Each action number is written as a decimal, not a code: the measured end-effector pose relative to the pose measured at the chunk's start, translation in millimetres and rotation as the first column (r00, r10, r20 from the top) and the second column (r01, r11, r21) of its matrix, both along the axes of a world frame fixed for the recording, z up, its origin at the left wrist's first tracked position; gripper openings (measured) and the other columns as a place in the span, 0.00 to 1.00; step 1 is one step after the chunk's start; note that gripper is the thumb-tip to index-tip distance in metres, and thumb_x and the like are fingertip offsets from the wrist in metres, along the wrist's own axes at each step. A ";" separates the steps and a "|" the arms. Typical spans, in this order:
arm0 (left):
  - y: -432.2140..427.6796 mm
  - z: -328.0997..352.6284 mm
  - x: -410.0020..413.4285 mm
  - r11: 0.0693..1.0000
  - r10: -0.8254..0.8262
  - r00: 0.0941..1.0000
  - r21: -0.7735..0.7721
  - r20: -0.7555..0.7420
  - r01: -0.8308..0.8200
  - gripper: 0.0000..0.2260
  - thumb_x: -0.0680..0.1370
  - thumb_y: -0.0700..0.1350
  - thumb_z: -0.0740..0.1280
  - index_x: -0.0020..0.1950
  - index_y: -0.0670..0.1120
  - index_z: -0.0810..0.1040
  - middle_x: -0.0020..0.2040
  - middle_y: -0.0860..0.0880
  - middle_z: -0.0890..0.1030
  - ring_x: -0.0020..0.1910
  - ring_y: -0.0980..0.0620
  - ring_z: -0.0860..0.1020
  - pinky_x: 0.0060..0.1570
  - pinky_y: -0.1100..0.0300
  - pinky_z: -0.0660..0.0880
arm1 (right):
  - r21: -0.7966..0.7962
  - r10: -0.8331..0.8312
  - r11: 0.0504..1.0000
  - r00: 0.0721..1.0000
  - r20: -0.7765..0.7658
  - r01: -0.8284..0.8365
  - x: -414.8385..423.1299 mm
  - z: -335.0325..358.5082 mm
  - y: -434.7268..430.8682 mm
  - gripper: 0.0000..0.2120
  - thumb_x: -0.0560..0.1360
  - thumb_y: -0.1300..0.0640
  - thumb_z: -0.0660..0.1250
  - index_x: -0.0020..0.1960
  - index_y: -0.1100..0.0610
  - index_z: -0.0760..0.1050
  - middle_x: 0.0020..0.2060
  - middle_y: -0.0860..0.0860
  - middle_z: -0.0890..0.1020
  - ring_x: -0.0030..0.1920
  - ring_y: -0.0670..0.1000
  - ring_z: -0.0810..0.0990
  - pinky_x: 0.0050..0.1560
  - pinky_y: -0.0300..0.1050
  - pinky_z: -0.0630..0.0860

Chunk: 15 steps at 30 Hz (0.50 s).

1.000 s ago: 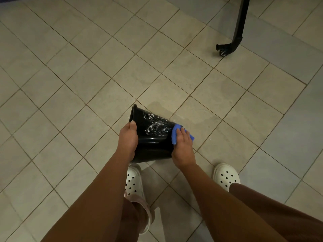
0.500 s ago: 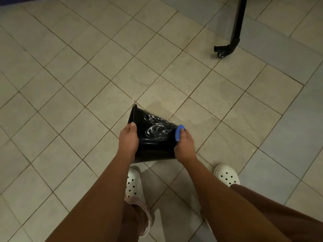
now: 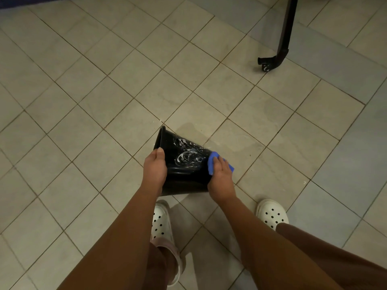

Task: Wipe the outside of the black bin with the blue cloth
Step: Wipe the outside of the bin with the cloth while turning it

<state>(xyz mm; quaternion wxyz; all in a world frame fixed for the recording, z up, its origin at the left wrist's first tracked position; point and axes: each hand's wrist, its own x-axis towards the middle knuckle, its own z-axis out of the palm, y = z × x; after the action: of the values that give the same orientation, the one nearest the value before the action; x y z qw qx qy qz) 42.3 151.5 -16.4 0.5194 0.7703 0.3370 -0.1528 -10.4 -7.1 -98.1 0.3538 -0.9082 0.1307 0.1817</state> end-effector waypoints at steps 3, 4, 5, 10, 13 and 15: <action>0.0 -0.4 1.1 1.000 0.024 1.000 -0.013 -0.009 -0.024 0.16 0.85 0.49 0.53 0.54 0.43 0.77 0.46 0.45 0.79 0.47 0.47 0.77 0.47 0.54 0.71 | -0.018 -0.058 0.998 0.998 0.003 0.058 -17.0 -0.6 2.5 0.34 0.73 0.71 0.59 0.76 0.60 0.49 0.75 0.58 0.50 0.75 0.57 0.45 0.75 0.50 0.45; 0.7 -0.4 1.3 0.999 0.039 0.999 -0.025 -0.016 -0.039 0.16 0.85 0.49 0.53 0.54 0.43 0.77 0.47 0.44 0.79 0.47 0.47 0.77 0.48 0.53 0.72 | -0.024 -0.042 0.999 0.998 0.044 0.043 -25.8 0.2 7.9 0.34 0.74 0.71 0.58 0.76 0.60 0.49 0.75 0.58 0.49 0.75 0.57 0.44 0.75 0.50 0.44; 1.3 0.0 1.3 0.998 0.049 0.999 -0.030 -0.024 -0.050 0.16 0.85 0.49 0.53 0.55 0.43 0.78 0.48 0.44 0.80 0.48 0.46 0.78 0.48 0.53 0.72 | -0.021 -0.016 1.000 0.995 0.095 0.018 -33.6 2.2 14.1 0.34 0.73 0.72 0.58 0.75 0.60 0.50 0.75 0.58 0.49 0.75 0.57 0.43 0.75 0.52 0.44; -0.2 1.0 0.5 1.000 0.010 1.000 -0.012 -0.024 -0.010 0.17 0.85 0.50 0.52 0.61 0.42 0.77 0.51 0.42 0.80 0.49 0.46 0.78 0.45 0.54 0.73 | 0.000 0.122 0.992 0.954 0.273 -0.126 -29.8 2.2 28.1 0.35 0.70 0.73 0.63 0.74 0.60 0.56 0.74 0.58 0.57 0.74 0.56 0.47 0.73 0.56 0.48; -1.5 0.6 0.0 0.999 0.028 1.000 -0.020 -0.012 -0.028 0.17 0.85 0.49 0.53 0.59 0.42 0.77 0.50 0.43 0.80 0.48 0.47 0.78 0.42 0.56 0.72 | -0.004 0.165 0.986 0.971 0.172 -0.167 -8.3 5.9 16.3 0.34 0.74 0.69 0.60 0.76 0.57 0.50 0.76 0.55 0.51 0.75 0.53 0.42 0.75 0.52 0.44; -2.0 0.2 -0.4 1.000 0.022 1.000 -0.016 -0.001 -0.022 0.16 0.85 0.49 0.53 0.55 0.42 0.77 0.47 0.44 0.79 0.48 0.46 0.78 0.46 0.55 0.71 | 0.001 0.113 0.994 0.992 0.060 -0.113 -2.0 8.6 11.2 0.35 0.74 0.69 0.59 0.76 0.58 0.47 0.76 0.55 0.49 0.76 0.53 0.42 0.75 0.51 0.43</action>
<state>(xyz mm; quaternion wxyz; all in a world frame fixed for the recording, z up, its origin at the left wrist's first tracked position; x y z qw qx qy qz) 41.9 149.4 -16.2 0.5270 0.7624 0.3444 -0.1498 -12.4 4.1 -89.5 0.3489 -0.9183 0.0678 0.1743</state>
